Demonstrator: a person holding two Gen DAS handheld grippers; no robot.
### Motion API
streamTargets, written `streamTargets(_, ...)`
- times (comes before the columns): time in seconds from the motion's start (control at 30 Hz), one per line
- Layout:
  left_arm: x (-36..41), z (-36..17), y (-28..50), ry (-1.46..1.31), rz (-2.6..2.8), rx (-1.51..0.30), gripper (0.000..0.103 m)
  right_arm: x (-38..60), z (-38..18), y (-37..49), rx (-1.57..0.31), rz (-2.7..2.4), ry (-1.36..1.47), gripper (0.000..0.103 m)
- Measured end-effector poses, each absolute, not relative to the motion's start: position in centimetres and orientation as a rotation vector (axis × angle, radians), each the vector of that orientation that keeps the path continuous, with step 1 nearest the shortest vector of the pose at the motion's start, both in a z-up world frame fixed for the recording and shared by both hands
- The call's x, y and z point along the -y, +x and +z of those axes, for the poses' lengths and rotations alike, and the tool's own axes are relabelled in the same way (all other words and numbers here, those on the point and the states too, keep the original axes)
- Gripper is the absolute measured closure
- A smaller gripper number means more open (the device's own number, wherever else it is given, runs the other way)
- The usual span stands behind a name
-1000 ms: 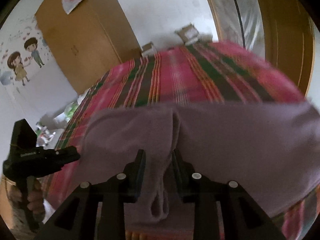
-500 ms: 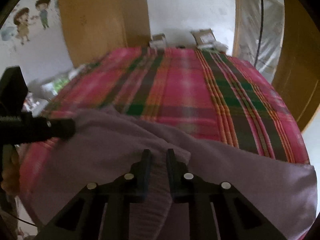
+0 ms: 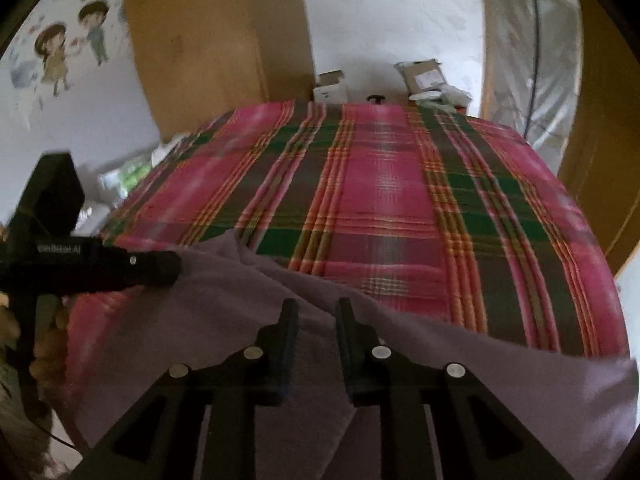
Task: Fold clothes
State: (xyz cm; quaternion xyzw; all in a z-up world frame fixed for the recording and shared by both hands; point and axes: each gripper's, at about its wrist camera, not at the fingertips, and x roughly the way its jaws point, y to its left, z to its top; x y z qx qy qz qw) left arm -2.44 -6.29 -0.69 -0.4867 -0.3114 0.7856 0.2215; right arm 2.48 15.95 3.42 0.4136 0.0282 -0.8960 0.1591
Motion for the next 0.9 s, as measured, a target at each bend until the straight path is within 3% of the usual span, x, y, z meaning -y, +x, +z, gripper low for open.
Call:
streamTargets(0.23,6.9,-1.5,-3.1,-1.352,2.116,0.936,0.076,-14.8,1.9,1.2,-0.186,-2.557,1.214,0.086)
streamTargets(0.57,8.1,-0.3,-0.6,-1.334,2.18,0.933,0.076,-15.4,4.5,5.6,-0.165,-2.594,1.077,0.087)
streamTargets(0.9,10.2,-1.0,2.7,-1.336,2.201,0.966,0.076,-15.7,2.6,8.6,-0.196,-2.639,1.064,0.086)
